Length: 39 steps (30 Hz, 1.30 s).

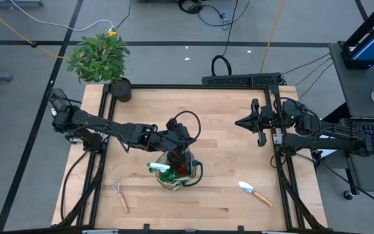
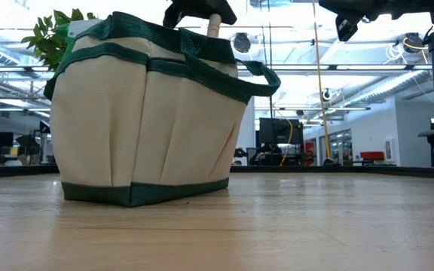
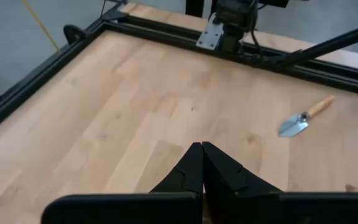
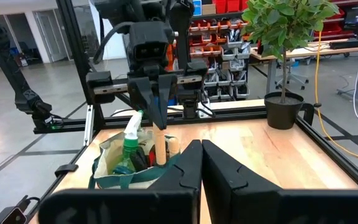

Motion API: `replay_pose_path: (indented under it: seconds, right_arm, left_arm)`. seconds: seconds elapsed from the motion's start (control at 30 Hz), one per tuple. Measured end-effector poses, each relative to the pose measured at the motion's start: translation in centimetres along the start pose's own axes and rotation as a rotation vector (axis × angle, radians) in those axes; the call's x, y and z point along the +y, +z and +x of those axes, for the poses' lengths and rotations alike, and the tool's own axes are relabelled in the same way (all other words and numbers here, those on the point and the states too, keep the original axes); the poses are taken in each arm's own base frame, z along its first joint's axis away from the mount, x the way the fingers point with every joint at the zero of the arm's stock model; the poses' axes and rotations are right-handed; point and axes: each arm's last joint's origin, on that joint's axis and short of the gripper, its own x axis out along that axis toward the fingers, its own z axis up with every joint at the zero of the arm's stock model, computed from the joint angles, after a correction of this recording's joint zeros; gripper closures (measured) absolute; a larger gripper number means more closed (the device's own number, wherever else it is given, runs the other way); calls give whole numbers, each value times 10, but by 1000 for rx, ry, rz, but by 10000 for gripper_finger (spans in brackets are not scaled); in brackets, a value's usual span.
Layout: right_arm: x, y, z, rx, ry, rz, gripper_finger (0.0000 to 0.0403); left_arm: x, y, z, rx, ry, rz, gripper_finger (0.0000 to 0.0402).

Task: Pick & Place Garden tools in Gardening bag
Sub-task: Put the top hand rake into the gardening bag

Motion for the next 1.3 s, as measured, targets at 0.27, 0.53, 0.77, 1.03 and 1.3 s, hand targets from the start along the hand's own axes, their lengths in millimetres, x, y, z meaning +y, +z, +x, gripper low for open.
replay_pose_path:
  seconds: [0.27,0.53,0.77,1.03,1.3]
  right_arm:
    - [0,0,0,0,0,0,403]
    - [0,0,0,0,0,-4,403]
    - [0,0,0,0,0,-4,403]
    - [0,0,0,0,0,-8,403]
    - [0,0,0,-1,0,-8,403]
  left_arm:
    - [-1,-9,2,32,-14,-32,396]
    - [-5,-7,-3,4,-36,-32,397]
    - [-5,-12,0,54,-42,-76,398]
    - [-6,-9,-3,37,-50,-100,399]
    - [-6,-9,-5,35,-57,-109,398]
